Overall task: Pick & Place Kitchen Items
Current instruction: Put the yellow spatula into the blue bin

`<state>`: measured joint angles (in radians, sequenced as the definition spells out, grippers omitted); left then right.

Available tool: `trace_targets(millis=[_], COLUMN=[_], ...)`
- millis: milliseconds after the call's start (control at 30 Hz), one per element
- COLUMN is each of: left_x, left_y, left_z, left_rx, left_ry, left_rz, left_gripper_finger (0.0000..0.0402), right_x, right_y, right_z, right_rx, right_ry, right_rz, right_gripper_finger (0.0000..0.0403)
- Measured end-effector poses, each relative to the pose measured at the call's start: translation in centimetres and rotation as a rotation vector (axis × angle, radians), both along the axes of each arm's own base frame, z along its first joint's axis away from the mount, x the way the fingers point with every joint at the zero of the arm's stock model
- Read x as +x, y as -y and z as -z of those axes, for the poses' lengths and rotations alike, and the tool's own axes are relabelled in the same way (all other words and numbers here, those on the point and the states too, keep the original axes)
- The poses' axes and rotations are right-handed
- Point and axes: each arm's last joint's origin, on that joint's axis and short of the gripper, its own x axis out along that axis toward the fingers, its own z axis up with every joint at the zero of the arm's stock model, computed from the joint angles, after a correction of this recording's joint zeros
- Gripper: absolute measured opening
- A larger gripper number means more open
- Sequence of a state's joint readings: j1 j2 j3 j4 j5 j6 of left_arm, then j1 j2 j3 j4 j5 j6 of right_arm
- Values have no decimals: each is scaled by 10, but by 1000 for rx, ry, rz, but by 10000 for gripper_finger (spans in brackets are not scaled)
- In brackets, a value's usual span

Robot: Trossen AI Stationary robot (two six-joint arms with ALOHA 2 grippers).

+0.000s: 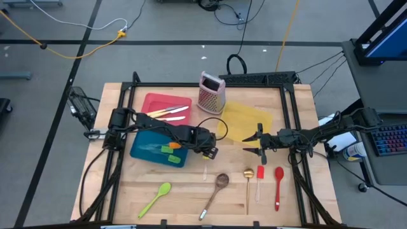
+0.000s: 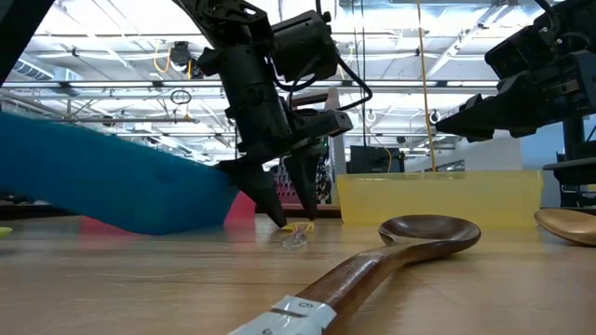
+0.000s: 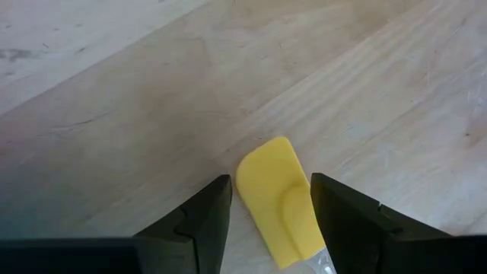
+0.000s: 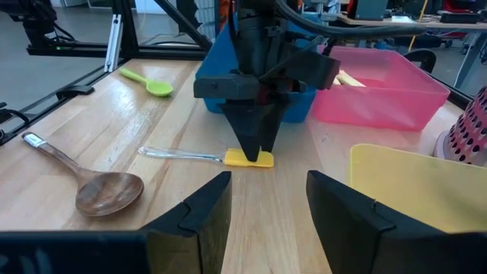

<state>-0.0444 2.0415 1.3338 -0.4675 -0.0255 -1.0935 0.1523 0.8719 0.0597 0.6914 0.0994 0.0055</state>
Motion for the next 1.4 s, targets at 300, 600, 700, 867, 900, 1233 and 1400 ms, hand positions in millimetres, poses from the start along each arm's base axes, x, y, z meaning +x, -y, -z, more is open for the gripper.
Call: trace_targets(millis=[300, 600, 700, 867, 900, 1233, 1400], left_x=[1, 0, 0, 0, 1, 0, -6], left_y=[0, -1, -1, -1, -1, 0, 3], left_z=[8, 9, 9, 9, 9, 0, -18], left_rx=[7, 32, 39, 53, 54, 56, 117], left_ry=[-18, -25, -27, -23, -19, 5, 21], left_rz=[11, 16, 14, 50, 52, 57, 61], left_gripper_finger=[181, 95, 63, 9, 6, 3, 4], right_x=[0, 0, 0, 0, 0, 0, 0], right_y=[0, 0, 0, 0, 0, 0, 0], right_z=[0, 0, 0, 0, 0, 0, 2], right_rx=[0, 0, 0, 0, 0, 0, -2], right_ry=[0, 0, 0, 0, 0, -3, -16], right_rz=[0, 0, 0, 0, 0, 0, 0], right_gripper_finger=[164, 164, 164, 164, 164, 164, 164])
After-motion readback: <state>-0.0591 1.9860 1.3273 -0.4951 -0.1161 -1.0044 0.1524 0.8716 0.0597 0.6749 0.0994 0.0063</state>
